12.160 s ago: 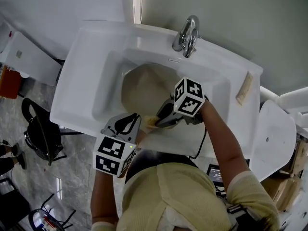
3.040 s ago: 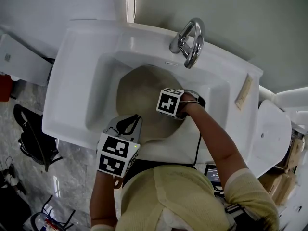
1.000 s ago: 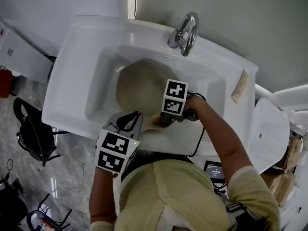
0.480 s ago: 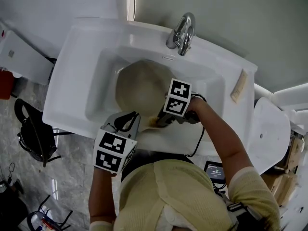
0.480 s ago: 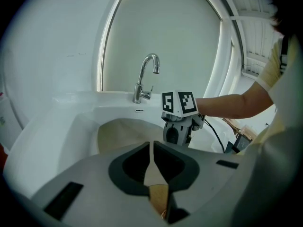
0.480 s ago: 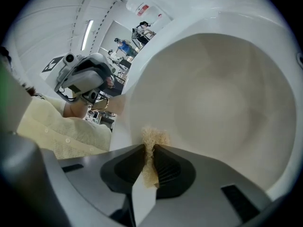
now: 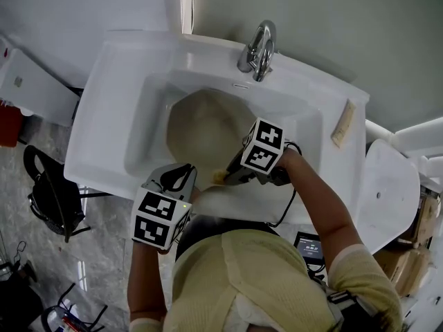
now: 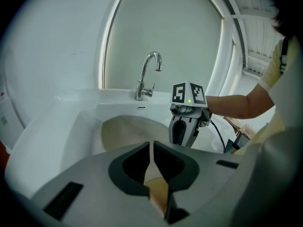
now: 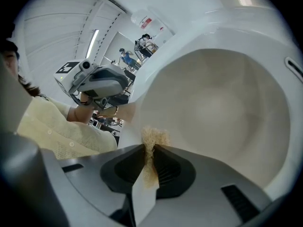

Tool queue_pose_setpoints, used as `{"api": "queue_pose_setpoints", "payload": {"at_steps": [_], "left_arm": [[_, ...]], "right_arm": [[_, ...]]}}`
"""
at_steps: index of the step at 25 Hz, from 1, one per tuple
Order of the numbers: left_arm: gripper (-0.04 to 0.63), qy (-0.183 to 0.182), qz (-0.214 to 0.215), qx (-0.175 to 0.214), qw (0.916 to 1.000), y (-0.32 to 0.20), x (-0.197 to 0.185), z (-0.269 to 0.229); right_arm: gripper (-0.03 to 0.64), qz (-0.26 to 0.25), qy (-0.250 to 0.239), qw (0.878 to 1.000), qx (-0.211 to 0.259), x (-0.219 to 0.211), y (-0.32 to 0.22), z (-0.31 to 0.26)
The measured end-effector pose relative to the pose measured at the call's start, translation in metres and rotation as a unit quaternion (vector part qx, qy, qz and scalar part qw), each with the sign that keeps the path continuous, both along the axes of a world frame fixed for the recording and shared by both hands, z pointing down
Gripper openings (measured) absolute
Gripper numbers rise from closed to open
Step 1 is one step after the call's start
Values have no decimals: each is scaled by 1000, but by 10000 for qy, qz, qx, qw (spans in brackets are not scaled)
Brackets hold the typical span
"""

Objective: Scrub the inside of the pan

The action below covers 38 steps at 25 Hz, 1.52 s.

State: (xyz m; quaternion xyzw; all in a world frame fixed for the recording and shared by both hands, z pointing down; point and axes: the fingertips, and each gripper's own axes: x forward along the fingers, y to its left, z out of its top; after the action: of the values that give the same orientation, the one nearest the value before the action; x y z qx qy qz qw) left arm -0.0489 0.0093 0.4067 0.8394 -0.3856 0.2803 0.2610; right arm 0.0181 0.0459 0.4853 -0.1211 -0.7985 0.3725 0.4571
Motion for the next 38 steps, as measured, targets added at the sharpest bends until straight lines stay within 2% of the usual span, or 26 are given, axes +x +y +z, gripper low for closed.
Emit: {"api": "queue_pose_setpoints", "payload": {"at_steps": [13,24,29,38], "left_arm": [[72,-106,85,-40,9999,6,-1,1],[72,-36,69,144,9999,4,5,-8],[72,-21,42,216,9998,3,7,-11],[72,109,-236,449,9987,-4,0,-23]], "right_arm": [[74,766,-450,9958,238,3,-3,-21],[74,1389,-1104,9810,783,5,-14,-65],[74,1799,-1532,9664,1010,3,-24,-89],[74,2655,-2308,9233,1540,5,-51,-122]]}}
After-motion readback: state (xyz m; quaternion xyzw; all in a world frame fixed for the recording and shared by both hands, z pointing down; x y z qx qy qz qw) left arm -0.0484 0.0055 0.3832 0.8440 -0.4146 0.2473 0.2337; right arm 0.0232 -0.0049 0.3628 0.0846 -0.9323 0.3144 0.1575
